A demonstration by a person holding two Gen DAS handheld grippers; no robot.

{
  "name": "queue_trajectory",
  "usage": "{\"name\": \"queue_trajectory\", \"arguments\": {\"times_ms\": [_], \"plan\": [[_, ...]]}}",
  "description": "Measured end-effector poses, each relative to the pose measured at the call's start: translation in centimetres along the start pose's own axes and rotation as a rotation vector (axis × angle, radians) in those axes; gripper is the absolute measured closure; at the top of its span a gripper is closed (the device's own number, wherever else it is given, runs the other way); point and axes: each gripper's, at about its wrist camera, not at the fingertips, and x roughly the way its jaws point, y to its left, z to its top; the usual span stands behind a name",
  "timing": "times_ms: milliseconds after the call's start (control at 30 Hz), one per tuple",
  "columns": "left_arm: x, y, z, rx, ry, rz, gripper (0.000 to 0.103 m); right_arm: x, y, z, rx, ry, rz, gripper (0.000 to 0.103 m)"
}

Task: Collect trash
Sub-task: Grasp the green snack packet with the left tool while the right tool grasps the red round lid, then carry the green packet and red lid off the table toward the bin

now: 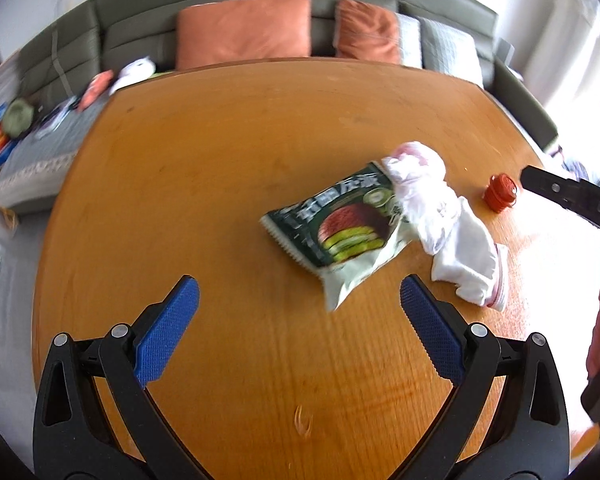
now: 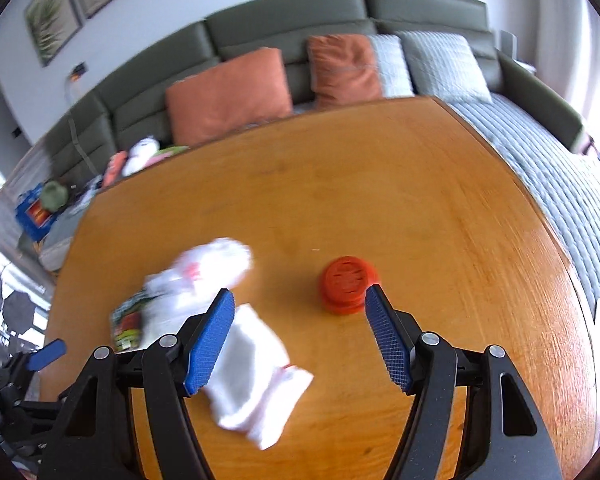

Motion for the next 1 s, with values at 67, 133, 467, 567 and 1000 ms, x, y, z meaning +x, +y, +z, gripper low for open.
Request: {"name": "queue_trajectory", "arguments": {"times_ms": [67,133,467,567,1000], "plan": [[0.7,-0.3,0.6,0.027,0.007,-0.017,0.006,0.9,-0.3,0.2,0.003,0.016,-0.018,0.034],[1.6,-0.6,1.4,0.054,0.015,-0.028,0.006,2.1,-0.6,0.4,-0.007,0.029,-0.045,0.034],[6.3,-2.7,4.1,0.225,0.04,-0.042,0.006,6.1,-1.1,1.0,-0.014,0.095,-0.138,0.056],[7.1,-3.0,4.1,0.274,0.055,-0.052,0.006,5.9,-1.3,0.8,-0.006,0.086,-0.132,0.056],[6.7,-2.2,2.9,0.195,0.059,-0.08,0.034,3.9,-0.6,0.6,0.013,0.059,-0.072,0.056]]}}
